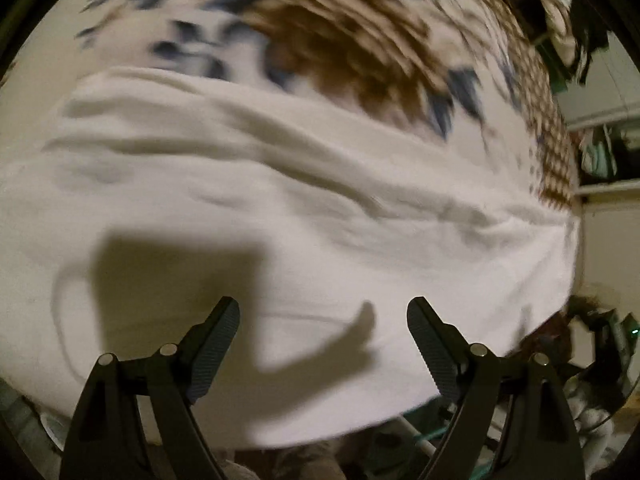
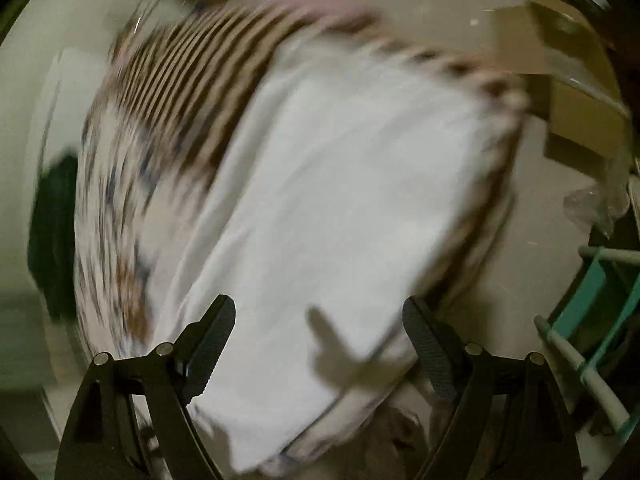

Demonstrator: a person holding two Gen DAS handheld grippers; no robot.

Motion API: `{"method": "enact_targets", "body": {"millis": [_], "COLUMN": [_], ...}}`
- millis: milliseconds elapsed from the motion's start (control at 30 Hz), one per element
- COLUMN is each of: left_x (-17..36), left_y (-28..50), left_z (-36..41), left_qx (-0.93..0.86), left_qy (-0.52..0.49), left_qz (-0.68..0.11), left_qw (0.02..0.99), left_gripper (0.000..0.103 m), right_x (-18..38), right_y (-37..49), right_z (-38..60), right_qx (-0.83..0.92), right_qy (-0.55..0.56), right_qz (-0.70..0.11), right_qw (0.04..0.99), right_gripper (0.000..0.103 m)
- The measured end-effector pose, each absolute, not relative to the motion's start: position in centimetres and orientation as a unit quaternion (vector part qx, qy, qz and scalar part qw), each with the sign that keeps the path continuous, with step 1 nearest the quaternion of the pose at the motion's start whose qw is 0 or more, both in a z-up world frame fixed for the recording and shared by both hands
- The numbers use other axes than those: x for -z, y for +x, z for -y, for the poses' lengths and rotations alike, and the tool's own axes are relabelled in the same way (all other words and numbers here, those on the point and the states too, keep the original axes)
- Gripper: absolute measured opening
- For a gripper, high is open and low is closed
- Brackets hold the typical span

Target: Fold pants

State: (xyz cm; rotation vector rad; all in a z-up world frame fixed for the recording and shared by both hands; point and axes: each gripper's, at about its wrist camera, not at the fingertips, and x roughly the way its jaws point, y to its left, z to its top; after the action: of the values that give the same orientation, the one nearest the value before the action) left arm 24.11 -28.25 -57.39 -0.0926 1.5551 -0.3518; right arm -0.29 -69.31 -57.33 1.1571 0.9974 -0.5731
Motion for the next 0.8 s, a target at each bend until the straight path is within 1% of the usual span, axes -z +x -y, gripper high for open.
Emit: {"method": "enact_targets", "body": {"millis": [67,100,133,167,200,267,300,333,433,667,733,800], "left_x": [58.9,59.6,59.9,60.0,60.1,60.4,60.6,60.8,61.2,61.2,61.2,61.2], "left_y": [23.8,23.8,23.9,24.0,24.0,24.1,24.2,24.1,23.7,24.2,24.7,24.9], "left_z": [29.3,29.7,29.9,30.1,30.3,30.8,31.0,31.3,32.8,33.0,32.3,32.5], "left_qx": [0.15,0.139,0.136,0.139,0.141,0.131,0.124,0.118,0.09,0.073,0.071,0.067], "left_qy": [-0.032,-0.025,-0.024,-0.027,-0.031,-0.021,-0.012,-0.003,0.039,0.025,0.024,0.023], "left_qz": [-0.703,-0.706,-0.705,-0.703,-0.702,-0.704,-0.705,-0.705,-0.699,-0.706,-0.707,-0.707], "left_qw": [0.694,0.694,0.696,0.697,0.698,0.698,0.698,0.699,0.709,0.704,0.703,0.703], "left_gripper": [0.085,0.086,0.093,0.098,0.103,0.103,0.103,0.103,0.103,0.103,0.103,0.103], "right_x": [59.3,60.4,61.2,62.1,62.5,62.7,62.9,63.1,64.7,65.6,65.6,66.3], "right_y": [-1.6,-2.0,-2.1,-2.3,-2.2,-2.3,-2.2,-2.0,-1.9,-3.0,-3.1,-2.4], "right_z": [71.1,72.3,72.5,72.8,72.7,73.3,73.4,73.6,74.6,75.8,75.7,75.6], "right_qx": [0.25,0.243,0.237,0.223,0.216,0.181,0.164,0.15,0.13,0.064,0.072,0.098], "right_qy": [0.523,0.529,0.536,0.547,0.55,0.566,0.577,0.586,0.614,0.675,0.66,0.638], "right_qz": [-0.428,-0.423,-0.419,-0.406,-0.394,-0.358,-0.345,-0.333,-0.316,-0.234,-0.246,-0.28], "right_qw": [0.693,0.695,0.694,0.697,0.704,0.72,0.722,0.723,0.712,0.697,0.707,0.711], "right_gripper": [0.081,0.075,0.072,0.069,0.069,0.069,0.067,0.066,0.066,0.064,0.064,0.066]}}
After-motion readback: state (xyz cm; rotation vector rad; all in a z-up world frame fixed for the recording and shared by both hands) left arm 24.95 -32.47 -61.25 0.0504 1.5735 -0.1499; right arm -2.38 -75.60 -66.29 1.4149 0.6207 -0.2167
